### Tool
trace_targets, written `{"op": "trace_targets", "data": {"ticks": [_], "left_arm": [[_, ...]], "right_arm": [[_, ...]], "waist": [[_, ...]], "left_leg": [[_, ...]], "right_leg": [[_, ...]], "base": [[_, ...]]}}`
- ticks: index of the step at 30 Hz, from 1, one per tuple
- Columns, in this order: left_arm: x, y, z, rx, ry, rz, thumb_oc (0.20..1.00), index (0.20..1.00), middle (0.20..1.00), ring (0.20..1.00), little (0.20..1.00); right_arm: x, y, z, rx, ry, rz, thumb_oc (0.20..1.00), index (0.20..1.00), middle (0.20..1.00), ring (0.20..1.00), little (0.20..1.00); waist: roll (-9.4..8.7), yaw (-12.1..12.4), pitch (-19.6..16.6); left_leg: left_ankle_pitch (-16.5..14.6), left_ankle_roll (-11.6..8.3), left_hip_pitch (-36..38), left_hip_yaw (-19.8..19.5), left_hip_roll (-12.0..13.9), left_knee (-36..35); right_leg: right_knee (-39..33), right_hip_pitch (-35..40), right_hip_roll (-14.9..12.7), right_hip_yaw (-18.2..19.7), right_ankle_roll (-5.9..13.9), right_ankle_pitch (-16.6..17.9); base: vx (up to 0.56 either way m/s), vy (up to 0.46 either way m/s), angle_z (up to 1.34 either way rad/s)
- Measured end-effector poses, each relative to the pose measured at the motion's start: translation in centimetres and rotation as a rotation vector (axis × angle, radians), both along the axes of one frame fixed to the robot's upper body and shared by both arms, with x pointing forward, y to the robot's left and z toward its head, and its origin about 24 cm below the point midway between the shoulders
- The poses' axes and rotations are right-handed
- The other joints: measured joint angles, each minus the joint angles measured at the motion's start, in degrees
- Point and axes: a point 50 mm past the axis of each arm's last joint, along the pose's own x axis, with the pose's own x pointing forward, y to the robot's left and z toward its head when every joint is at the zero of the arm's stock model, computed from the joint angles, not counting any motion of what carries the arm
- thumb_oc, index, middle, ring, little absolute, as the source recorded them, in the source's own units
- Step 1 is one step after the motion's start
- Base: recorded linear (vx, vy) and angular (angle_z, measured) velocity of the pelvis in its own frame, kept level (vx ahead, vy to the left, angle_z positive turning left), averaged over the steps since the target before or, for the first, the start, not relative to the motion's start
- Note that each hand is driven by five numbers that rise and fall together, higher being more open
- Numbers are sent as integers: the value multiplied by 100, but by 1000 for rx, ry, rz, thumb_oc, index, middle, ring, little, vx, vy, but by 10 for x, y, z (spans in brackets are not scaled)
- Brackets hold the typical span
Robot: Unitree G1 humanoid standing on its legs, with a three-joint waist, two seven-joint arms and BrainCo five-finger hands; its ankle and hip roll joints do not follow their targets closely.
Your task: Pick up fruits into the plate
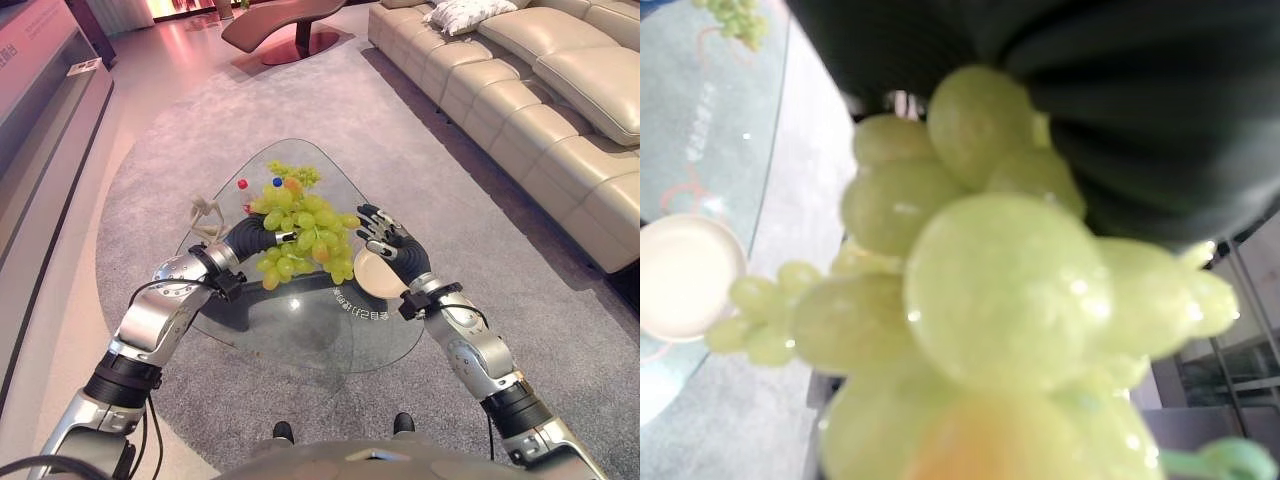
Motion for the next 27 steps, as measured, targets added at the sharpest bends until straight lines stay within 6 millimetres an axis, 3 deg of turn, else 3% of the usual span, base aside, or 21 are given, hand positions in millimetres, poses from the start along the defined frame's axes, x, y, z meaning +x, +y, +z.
{"op": "trace_targets", "data": {"ticks": [5, 14, 27], "left_arm": [[-1, -3, -2, 5, 7, -12, 200, 200, 200, 200, 200], [-2, -6, -5, 28, 19, -31, 200, 200, 200, 200, 200], [3, -11, 5, 46, -23, -41, 200, 200, 200, 200, 200]], "right_arm": [[-1, 13, -1, 48, 64, 148, 1000, 1000, 1000, 1000, 1000], [-19, 27, -17, -42, 213, 402, 1000, 1000, 1000, 1000, 1000], [-25, 39, -23, -67, 269, 506, 1000, 1000, 1000, 1000, 1000]], "waist": [[1, 0, 0], [0, 20, 1], [-14, 5, 9]], "left_leg": [[0, 0, 0, -6, 1, 0], [0, 0, -4, -11, 1, 0], [0, 0, -3, -10, 1, 1]], "right_leg": [[0, 3, 2, -4, 0, 0], [0, 4, 2, -12, 0, 0], [1, 3, 4, -9, 0, 0]], "base": [[0, 0, 0], [0, 0, 0], [0, 0, 0]]}}
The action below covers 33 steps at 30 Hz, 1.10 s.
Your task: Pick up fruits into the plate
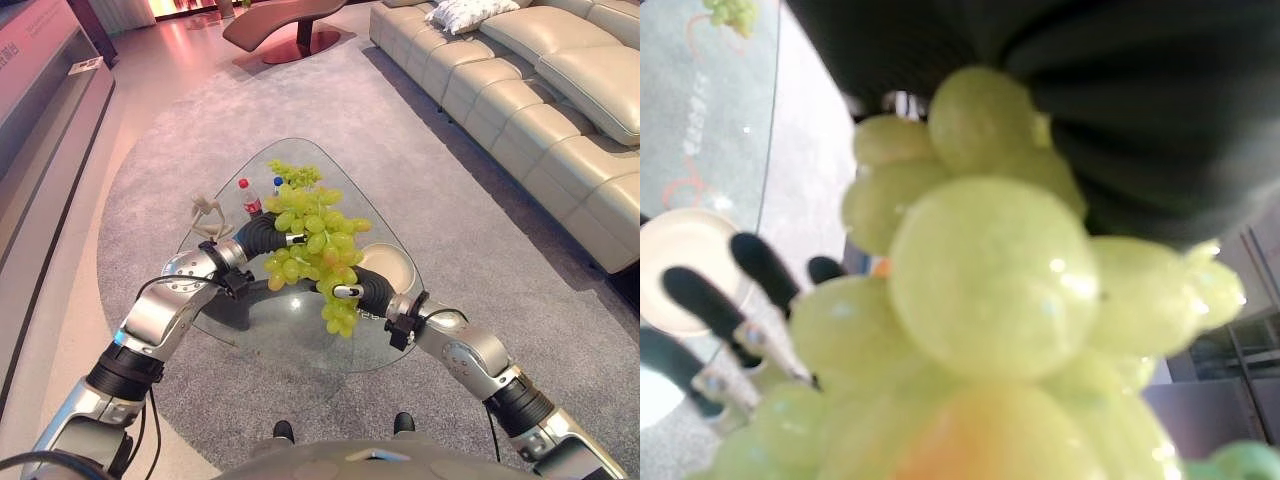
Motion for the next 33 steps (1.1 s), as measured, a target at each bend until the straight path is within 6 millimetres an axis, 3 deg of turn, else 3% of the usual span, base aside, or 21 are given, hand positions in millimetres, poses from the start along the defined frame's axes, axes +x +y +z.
{"op": "trace_targets", "data": {"ticks": [7, 8, 33], "left_arm": [[0, 0, 0, 0, 0, 1, 200, 200, 200, 200, 200], [0, -1, 0, -1, 1, -1, 200, 200, 200, 200, 200], [0, -12, -7, -58, 30, 15, 200, 200, 200, 200, 200]], "right_arm": [[0, 4, 1, -1, -6, 19, 1000, 1000, 1000, 1000, 1000], [0, 4, 2, -1, -7, 20, 200, 200, 200, 200, 200], [2, 4, 6, 27, -60, -31, 200, 200, 200, 200, 200]], "waist": [[-31, -6, 19], [-31, -5, 20], [-31, -11, 17]], "left_leg": [[0, 0, 22, 5, 0, 0], [0, 0, 27, 5, 0, 0], [-1, 1, 91, 12, 0, 0]], "right_leg": [[0, 18, 1, 9, 0, 0], [0, 24, 1, 9, 0, 0], [1, 77, 2, 20, -1, 1]], "base": [[0, 0, 0], [0, 0, 0], [0, 0, 0]]}}
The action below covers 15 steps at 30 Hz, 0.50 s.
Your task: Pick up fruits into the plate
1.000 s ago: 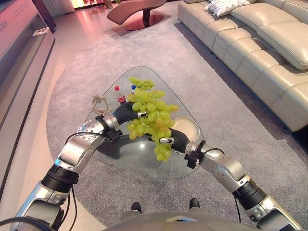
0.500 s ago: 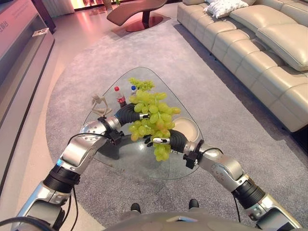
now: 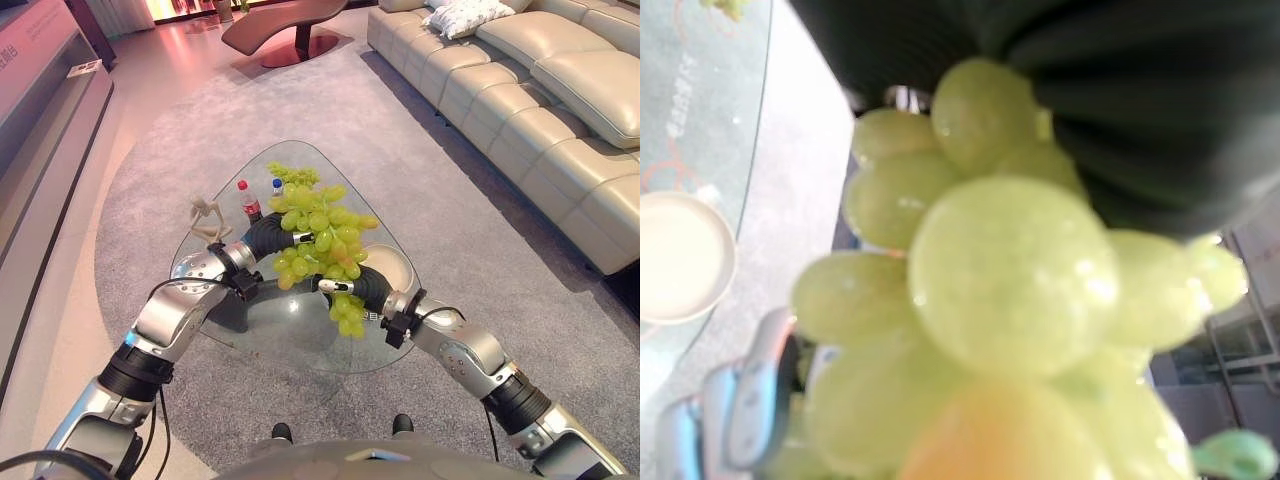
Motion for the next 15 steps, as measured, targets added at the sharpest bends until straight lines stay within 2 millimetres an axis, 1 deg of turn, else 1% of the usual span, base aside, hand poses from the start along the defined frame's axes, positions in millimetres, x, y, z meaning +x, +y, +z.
{"op": "trace_targets", "data": {"ticks": [1, 2, 3, 6, 7, 11, 15], "left_arm": [[0, 0, -2, -11, 11, 7, 479, 479, 479, 479, 479], [0, 0, -5, -20, 26, 17, 834, 834, 834, 834, 834], [-1, 0, -9, -24, 45, 25, 1000, 1000, 1000, 1000, 1000], [-2, 2, -19, -39, 91, 47, 1000, 1000, 1000, 1000, 1000], [-3, 4, -27, -34, 129, 60, 1000, 1000, 1000, 1000, 1000], [-4, 9, -40, -27, 169, 83, 1000, 1000, 1000, 1000, 1000], [-8, 20, -57, 102, 179, 65, 1000, 1000, 1000, 1000, 1000]], "right_arm": [[0, -1, 0, 0, -1, -8, 200, 200, 200, 200, 200], [0, -1, -1, 1, -1, -16, 200, 200, 200, 200, 200], [-1, -2, -1, 5, -2, -23, 200, 200, 200, 200, 200], [-2, -3, -3, 16, -3, -36, 200, 200, 200, 200, 200], [-3, -4, -4, 18, 0, -40, 200, 200, 200, 200, 200], [-3, -5, -2, 27, -14, -53, 200, 200, 200, 200, 200], [4, -14, 5, 54, -60, -123, 200, 200, 200, 200, 200]], "waist": [[-1, 0, -1], [-1, -6, -1], [0, -4, -1], [0, -7, -2], [1, -5, -2], [2, -5, -3], [2, -7, -3]], "left_leg": [[0, 0, 2, 1, 0, 0], [0, 0, 3, 3, 0, 0], [0, 0, 3, 2, 0, 0], [0, 0, 4, 2, 0, 0], [0, 0, 4, 2, 1, 0], [0, 1, 4, 3, 1, 0], [0, 1, 0, 17, 2, -1]], "right_leg": [[0, 1, 0, 0, 0, 0], [0, 1, 0, 2, 0, 0], [0, 1, 0, 2, 0, 0], [0, 1, 0, 2, -1, 0], [0, 1, 0, 2, -1, 0], [0, 2, 0, 2, -1, 0], [-1, -1, 0, 2, 0, 0]], "base": [[0, 0, 0], [0, 0, 0], [0, 0, 0], [0, 0, 0], [0, 0, 0], [0, 0, 0], [0, 0, 0]]}}
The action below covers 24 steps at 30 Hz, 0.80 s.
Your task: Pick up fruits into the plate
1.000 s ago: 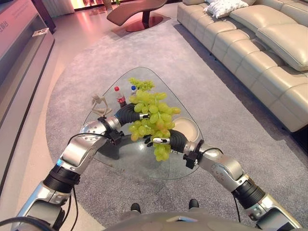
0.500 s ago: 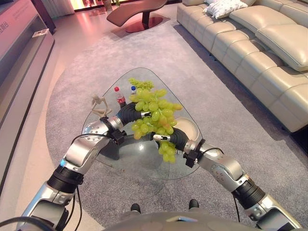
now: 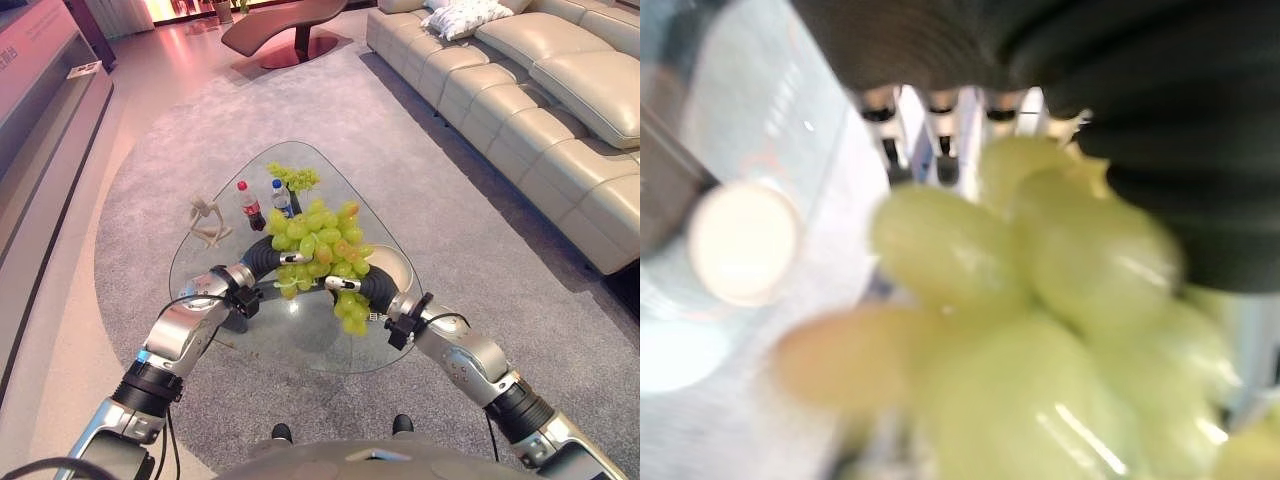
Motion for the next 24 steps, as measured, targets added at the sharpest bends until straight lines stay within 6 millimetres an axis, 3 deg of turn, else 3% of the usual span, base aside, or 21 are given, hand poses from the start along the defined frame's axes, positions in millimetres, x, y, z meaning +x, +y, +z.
{"op": "trace_targets", "data": {"ticks": [7, 15, 19, 24], "left_arm": [[-19, 13, -32, 85, 113, -49, 1000, 1000, 1000, 1000, 1000], [-35, 23, -55, 99, 202, -50, 1000, 1000, 1000, 1000, 1000], [-39, 31, -71, 129, 231, 23, 1000, 1000, 1000, 1000, 1000], [-50, 48, -108, 208, 302, 278, 1000, 1000, 1000, 1000, 1000]], "right_arm": [[10, -19, 14, 74, -64, -123, 200, 200, 200, 200, 200], [8, -33, 12, 101, -59, -194, 200, 200, 200, 200, 200], [7, -36, 10, 102, -53, -214, 200, 200, 200, 200, 200], [12, -49, 6, 59, -63, -311, 200, 200, 200, 200, 200]], "waist": [[0, -22, 0], [2, -39, 2], [4, -26, 5], [14, -11, 123]], "left_leg": [[-1, 0, -7, 42, 1, -1], [0, 2, -85, 49, 2, -2], [0, 2, -105, 40, 2, -2], [78, 11, -449, -29, -7, 1]], "right_leg": [[0, -17, 0, 14, 0, 0], [-1, -100, 0, 22, 0, 0], [-2, -110, -1, 6, 2, -1], [0, -423, -6, -23, 18, 43]], "base": [[0, 0, 0], [0, 0, 0], [2, 5, 1], [-160, 5, 3]]}}
